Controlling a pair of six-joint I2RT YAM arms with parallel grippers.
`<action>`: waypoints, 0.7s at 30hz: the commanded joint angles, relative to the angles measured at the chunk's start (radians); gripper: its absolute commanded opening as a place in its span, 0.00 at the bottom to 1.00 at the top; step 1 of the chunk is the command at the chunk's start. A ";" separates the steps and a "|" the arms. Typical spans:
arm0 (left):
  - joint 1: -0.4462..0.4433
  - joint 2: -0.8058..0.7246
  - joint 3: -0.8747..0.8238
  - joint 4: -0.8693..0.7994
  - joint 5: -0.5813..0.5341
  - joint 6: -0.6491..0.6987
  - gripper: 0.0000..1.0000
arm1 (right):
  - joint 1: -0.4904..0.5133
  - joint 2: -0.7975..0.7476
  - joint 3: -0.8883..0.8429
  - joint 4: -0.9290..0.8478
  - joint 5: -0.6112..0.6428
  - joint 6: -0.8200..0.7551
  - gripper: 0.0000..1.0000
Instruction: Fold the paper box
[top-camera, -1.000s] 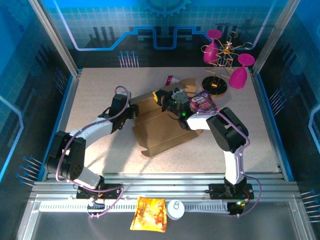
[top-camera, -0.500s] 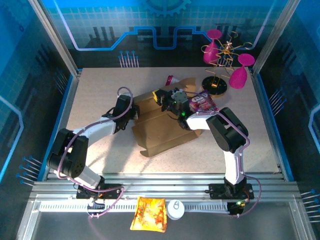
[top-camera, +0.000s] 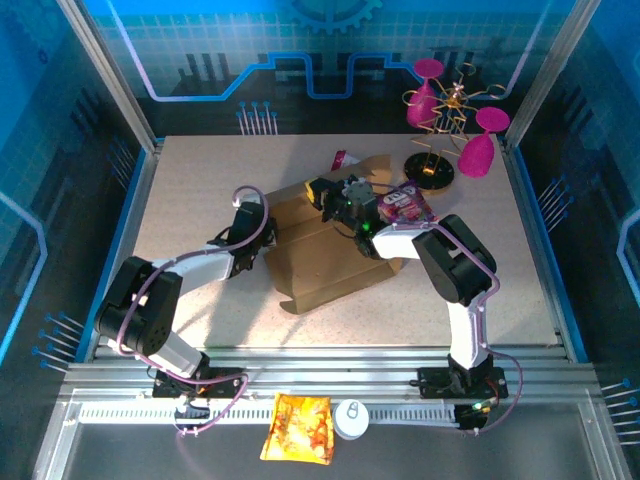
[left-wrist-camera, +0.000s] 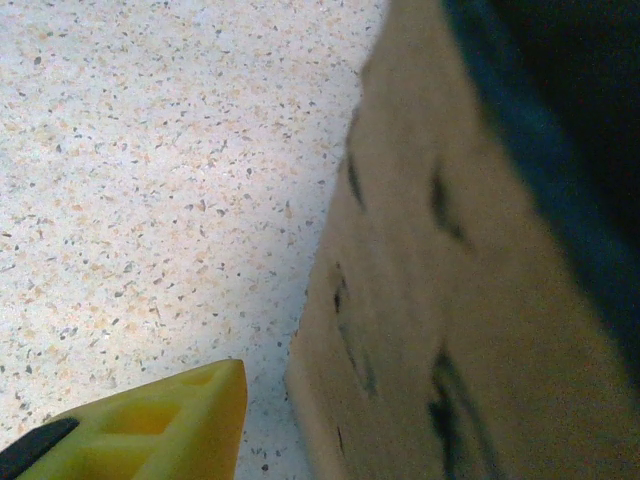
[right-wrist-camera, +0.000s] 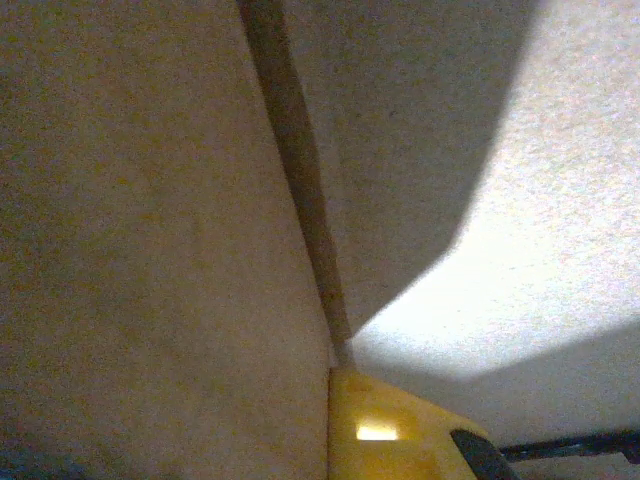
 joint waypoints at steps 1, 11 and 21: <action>-0.004 0.029 -0.023 0.037 -0.038 -0.019 0.46 | 0.011 0.027 0.012 -0.004 0.024 0.007 0.00; -0.032 0.073 -0.009 0.063 -0.114 -0.064 0.42 | 0.020 0.036 -0.068 0.122 0.054 0.011 0.00; -0.052 0.133 0.030 0.027 -0.184 -0.095 0.37 | 0.010 0.037 -0.084 0.155 0.046 0.024 0.00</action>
